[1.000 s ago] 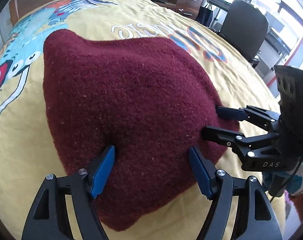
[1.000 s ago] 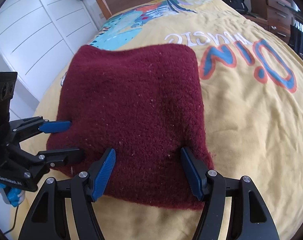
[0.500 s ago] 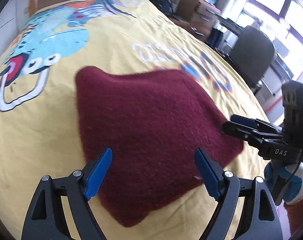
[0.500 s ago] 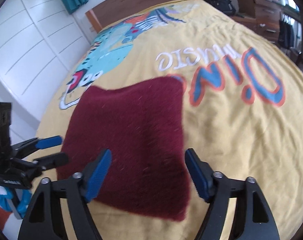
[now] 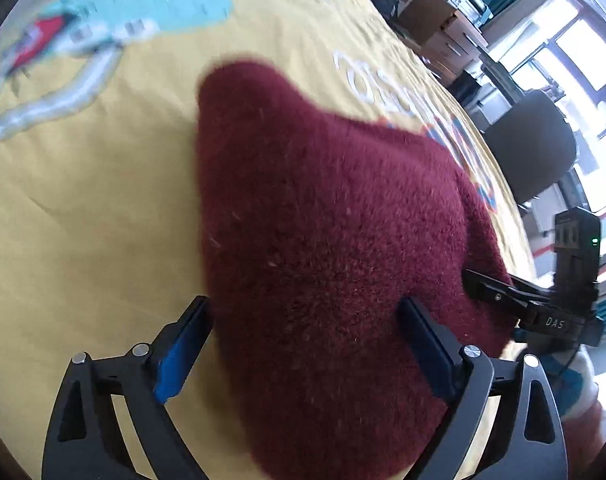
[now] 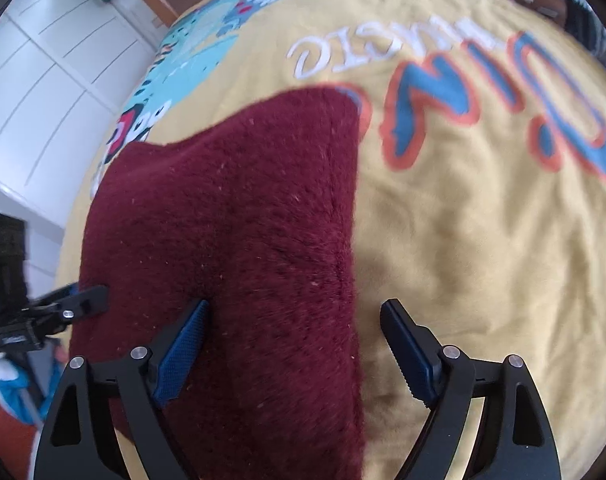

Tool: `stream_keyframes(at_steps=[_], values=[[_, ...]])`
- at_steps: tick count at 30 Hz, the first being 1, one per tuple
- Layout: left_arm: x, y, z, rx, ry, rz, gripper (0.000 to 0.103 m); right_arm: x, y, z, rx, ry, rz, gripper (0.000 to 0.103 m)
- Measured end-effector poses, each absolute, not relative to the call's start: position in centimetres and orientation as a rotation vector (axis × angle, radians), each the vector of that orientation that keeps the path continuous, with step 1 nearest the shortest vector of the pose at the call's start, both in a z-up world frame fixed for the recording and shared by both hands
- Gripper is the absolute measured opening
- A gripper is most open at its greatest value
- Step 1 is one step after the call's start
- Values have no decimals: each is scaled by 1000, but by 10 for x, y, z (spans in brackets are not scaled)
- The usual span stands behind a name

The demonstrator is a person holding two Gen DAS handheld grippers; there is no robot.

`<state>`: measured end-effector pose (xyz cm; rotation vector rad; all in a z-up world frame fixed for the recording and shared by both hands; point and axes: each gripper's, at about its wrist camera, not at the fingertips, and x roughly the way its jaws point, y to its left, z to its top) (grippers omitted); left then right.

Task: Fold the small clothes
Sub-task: 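Close both grippers on the edge of the folded sweater bundle, then lift the bundle edge with both grippers and fold it over itself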

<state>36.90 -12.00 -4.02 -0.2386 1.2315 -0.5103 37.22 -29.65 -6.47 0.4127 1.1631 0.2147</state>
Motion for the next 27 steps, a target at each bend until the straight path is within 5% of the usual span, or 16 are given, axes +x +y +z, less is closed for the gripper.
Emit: stream_keyframes(at_steps=[4,5,9,15,19,27], values=[[374,-119,-62,-341,1284,-582,93,374,-304,-79,467,1177,274,85],[374,-118,-63,-360,1278,-594,91,375,-305,-81,480,1172,299,76],[377,-111,-64,-431,1259,-643,69,376,-308,-85,540,1164,355,59],[372,-93,-48,-517,1193,-689,52,363,-314,-67,553,1092,379,43],[363,-78,-25,-540,1148,-736,50,353,-309,-43,529,1045,383,34],[350,-8,21,-488,1067,-693,50,362,-245,-3,496,979,495,35]])
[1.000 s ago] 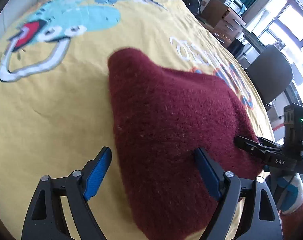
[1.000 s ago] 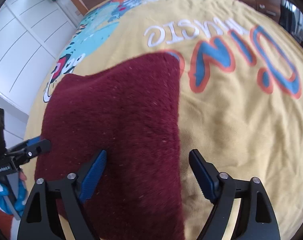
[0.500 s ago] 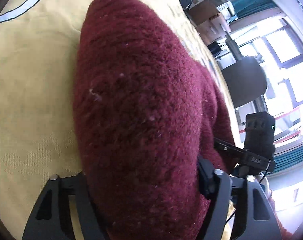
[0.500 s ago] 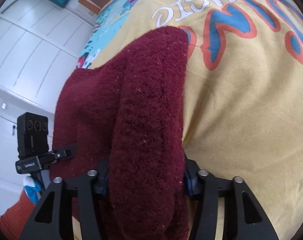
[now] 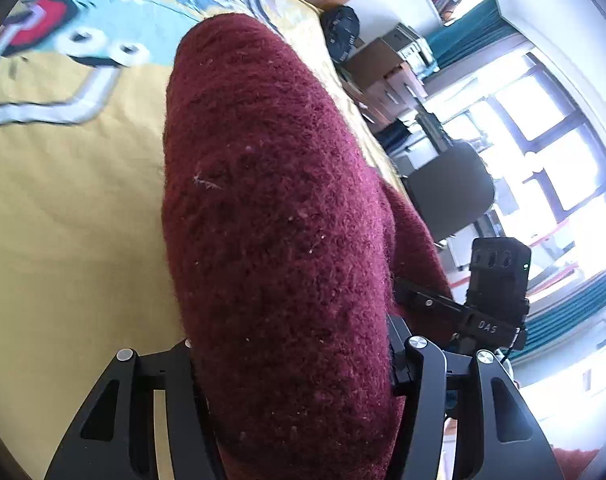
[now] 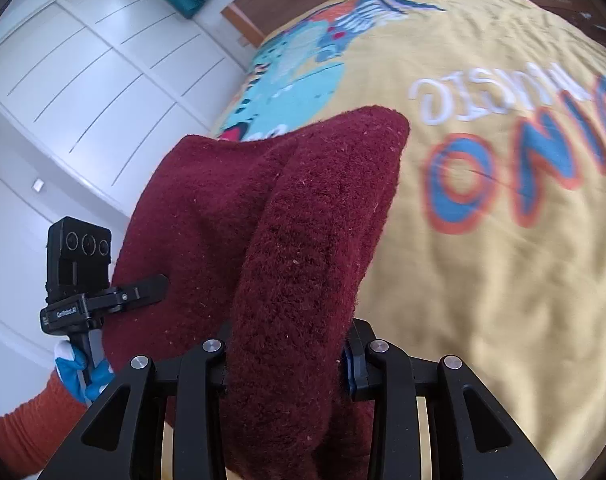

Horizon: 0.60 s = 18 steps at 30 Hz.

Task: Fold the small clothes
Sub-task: 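Lift the bundle edge with both grippers and fold it over itself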

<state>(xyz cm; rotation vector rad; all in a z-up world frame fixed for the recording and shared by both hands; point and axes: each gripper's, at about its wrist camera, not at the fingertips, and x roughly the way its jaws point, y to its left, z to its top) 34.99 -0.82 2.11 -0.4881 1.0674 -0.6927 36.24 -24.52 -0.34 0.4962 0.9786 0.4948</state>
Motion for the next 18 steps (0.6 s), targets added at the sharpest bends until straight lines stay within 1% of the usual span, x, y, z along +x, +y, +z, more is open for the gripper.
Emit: stream_keyframes(at_steps=[4,7,8,9,12,16,18], values=[[349,20,3,-409,1132,-601,52,374,-211,-25,472,1039,496,35],[346,27,-20,-312,1205,-519,60,372,-198,-53,443,1106,456,40],[343,32,-24,-311,1210,-511,66,368,-199,-56,454,1104,452,43],[340,35,-24,-318,1203,-510,70,364,-203,-57,467,1101,448,46],[330,41,-13,-294,1183,-505,71,358,-207,-48,414,1099,429,50],[309,50,1,-236,1159,-494,71,335,-225,-34,366,1081,408,52],[299,53,-3,-228,1147,-490,71,325,-235,-33,350,1077,398,53]])
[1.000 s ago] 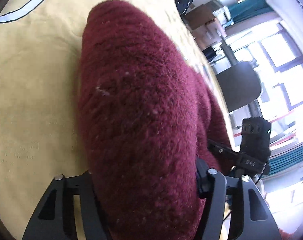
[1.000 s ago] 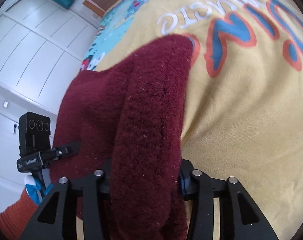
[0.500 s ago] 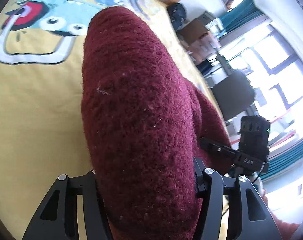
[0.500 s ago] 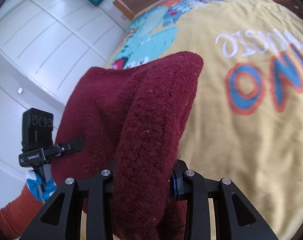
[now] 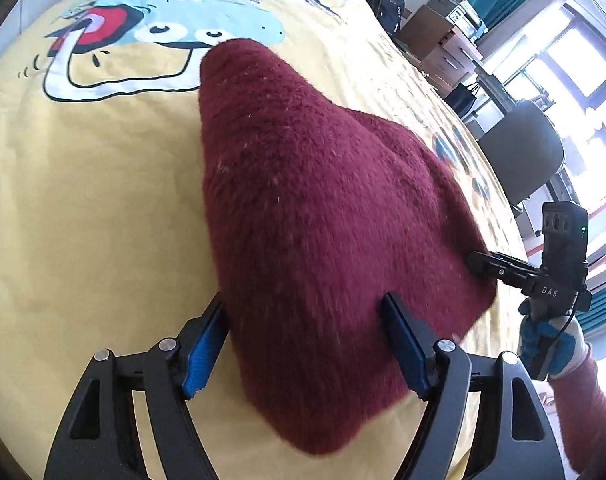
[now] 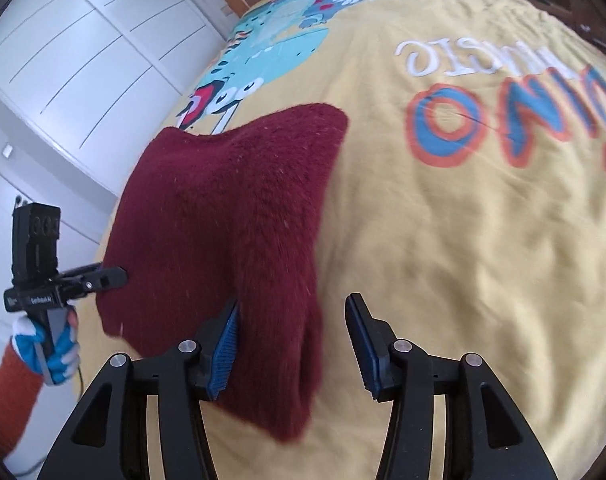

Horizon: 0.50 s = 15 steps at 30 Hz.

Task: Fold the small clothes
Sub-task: 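Lift the bundle edge with both grippers and fold it over itself, then open both grippers and pull them back from the folded sweater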

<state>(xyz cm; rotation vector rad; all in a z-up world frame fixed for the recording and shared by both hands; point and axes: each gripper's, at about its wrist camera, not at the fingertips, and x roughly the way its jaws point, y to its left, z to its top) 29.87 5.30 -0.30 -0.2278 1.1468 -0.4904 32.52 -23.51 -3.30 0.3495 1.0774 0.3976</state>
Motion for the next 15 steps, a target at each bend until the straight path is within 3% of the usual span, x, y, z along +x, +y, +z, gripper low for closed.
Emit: stream_keyframes(at_steps=[2,5,15], values=[[288,48,-9,-219,1138,-466,73,315,-242,-38,333,1089,383,54],[289,39,-25,-214,1140,-409,89,308,-247,-52,322,1115,344,56],[269,27,-1,-186,1088,-328,89,291,-250,-46,379,1108,234,57]])
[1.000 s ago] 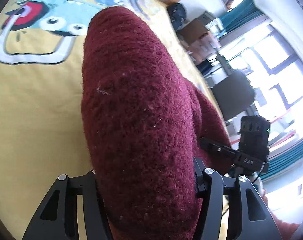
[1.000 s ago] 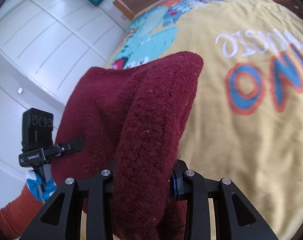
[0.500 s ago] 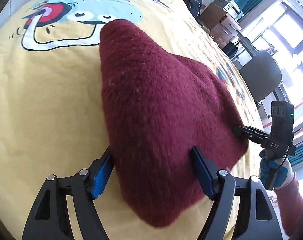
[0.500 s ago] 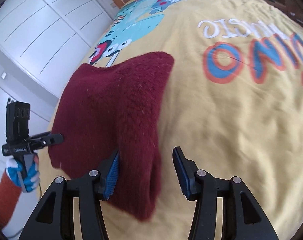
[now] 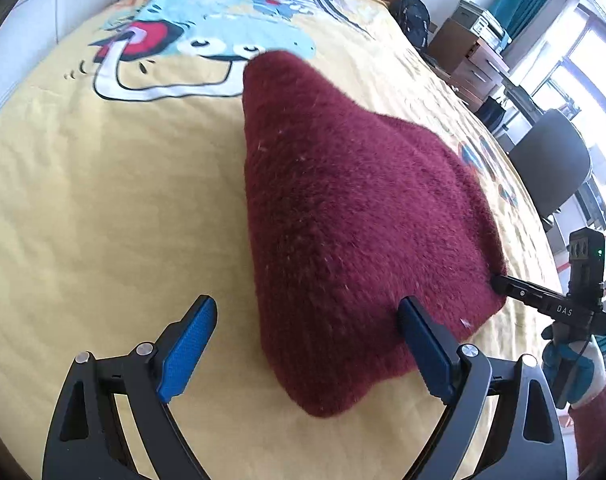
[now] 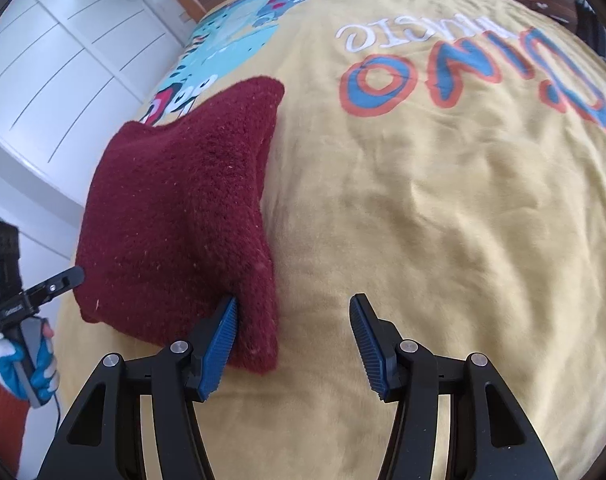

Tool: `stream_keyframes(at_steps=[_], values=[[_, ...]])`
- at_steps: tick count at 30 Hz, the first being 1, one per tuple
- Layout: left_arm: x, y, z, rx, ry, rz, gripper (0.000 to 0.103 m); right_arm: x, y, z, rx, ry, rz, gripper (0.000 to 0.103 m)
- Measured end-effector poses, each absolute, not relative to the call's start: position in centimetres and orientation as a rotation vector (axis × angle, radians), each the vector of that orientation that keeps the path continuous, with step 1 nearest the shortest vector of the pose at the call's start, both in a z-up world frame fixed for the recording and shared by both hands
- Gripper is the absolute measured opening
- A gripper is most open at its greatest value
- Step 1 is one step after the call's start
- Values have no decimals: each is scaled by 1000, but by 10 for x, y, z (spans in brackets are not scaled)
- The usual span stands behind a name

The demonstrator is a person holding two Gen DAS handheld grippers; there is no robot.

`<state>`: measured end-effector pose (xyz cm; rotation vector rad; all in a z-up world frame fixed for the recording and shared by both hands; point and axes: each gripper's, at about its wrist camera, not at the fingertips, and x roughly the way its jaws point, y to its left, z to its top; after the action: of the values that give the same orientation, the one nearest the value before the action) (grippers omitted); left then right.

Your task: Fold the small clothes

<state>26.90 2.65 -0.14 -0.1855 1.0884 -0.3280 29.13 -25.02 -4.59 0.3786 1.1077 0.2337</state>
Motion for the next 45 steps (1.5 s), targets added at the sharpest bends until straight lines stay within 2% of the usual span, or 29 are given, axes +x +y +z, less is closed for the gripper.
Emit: stream_keyframes(at_steps=[11,29,45], values=[[223,18,38,-163,997,-258,89,248,-228,0,301,1060,172,59],[116,16,69,-111,909,-181,90,134,-179,69,169,923,178,60],[61,9,66,-70,856,-141,95,70,-159,72,131,859,127,68]])
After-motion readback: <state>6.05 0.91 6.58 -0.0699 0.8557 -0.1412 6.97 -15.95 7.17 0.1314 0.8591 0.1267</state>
